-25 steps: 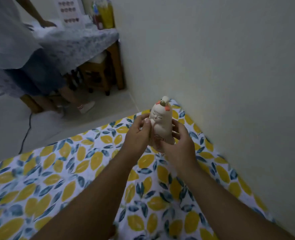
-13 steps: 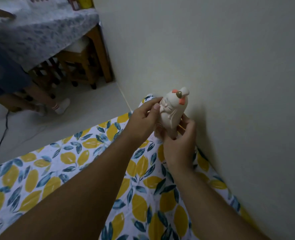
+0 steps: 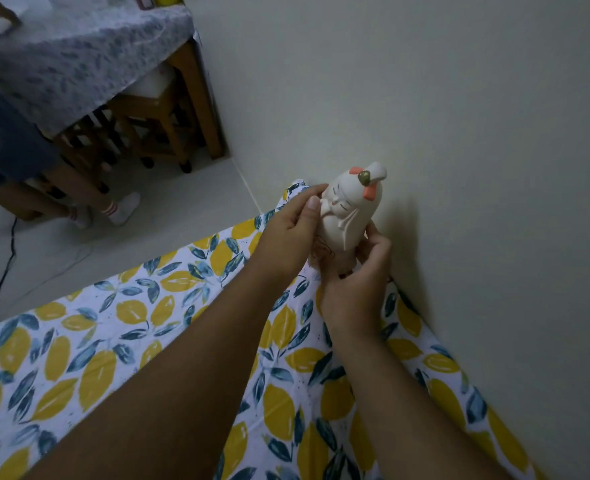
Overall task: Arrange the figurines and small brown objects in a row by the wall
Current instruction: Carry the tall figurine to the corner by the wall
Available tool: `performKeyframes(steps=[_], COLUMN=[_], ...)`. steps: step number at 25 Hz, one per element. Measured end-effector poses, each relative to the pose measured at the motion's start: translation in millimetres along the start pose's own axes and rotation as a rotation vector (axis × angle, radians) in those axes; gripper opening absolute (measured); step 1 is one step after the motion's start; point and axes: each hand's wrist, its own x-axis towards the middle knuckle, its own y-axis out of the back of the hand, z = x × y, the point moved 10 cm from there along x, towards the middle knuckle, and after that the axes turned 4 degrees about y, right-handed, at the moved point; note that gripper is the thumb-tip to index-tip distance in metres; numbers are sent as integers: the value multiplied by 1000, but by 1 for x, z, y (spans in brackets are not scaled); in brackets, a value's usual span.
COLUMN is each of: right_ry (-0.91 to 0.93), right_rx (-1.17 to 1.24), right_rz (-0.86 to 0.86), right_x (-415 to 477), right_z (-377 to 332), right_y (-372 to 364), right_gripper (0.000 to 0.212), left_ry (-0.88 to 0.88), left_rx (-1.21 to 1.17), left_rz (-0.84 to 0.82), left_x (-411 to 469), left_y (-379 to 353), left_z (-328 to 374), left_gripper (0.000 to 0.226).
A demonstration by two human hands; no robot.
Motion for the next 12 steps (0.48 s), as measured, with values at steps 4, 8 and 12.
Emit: performKeyframes(steps=[4,8,12], right_ry=[-40,-19,78], right_rx=[-185,-426,-695], right_rz=[-72,-142,-489], right_x=[0,-37,-122], right_z=[-14,-39,-68], right_y=[9,22,-24], right_gripper=[64,74,62], left_ry=[77,102,134], left_rx=[40,213,478], left_rz=[34,129,200], left_x=[-14,-69,-167], left_y=[12,53,117], left_z=[8,5,1], left_gripper=[36,44,51])
